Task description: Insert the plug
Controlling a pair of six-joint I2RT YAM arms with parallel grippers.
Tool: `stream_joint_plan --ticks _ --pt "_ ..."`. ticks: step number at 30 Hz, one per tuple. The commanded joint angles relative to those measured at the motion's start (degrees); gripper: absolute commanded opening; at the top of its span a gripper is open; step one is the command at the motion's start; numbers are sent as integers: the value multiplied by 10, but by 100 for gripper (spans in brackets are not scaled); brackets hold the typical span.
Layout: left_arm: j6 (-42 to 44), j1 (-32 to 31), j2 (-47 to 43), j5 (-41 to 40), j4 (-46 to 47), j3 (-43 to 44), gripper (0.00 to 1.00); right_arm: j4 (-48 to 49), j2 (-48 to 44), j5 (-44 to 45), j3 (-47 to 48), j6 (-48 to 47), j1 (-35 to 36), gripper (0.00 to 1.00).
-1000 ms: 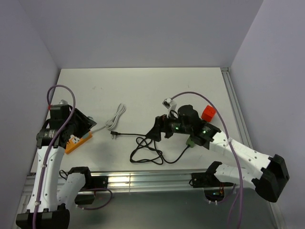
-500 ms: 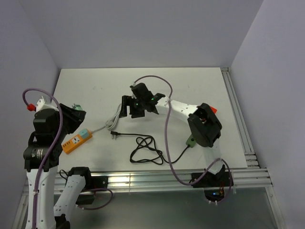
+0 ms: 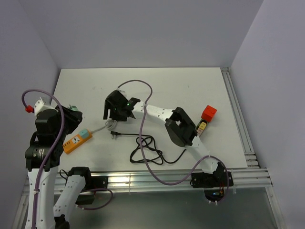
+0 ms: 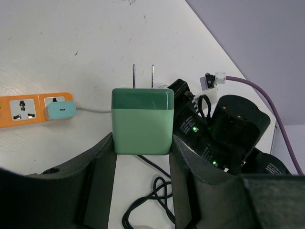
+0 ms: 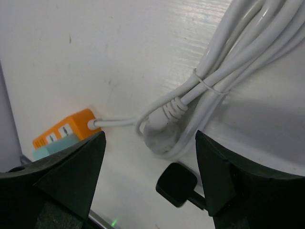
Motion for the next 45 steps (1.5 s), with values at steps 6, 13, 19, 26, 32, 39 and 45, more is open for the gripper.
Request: stream_joint_plan --ticks 6,13,19,26,32,39,45 --pt "39 -2 -11 -3 39 -3 0 -85 24 144 46 78 22 80" --pt "42 -2 -15 10 48 -20 0 -114 76 159 118 59 21 67" --pt "46 -2 -15 17 48 -17 0 -103 107 143 136 53 21 52" --pt "44 -2 -5 29 53 -25 0 -51 40 176 24 85 -14 0" --pt "46 -2 17 92 89 -46 0 8 -53 211 -127 92 -84 0" --pt "45 -2 92 166 120 -59 0 78 -94 163 -202 13 -152 0" --pt "71 -2 213 262 101 -58 0 129 -109 61 -222 -103 -197 17"
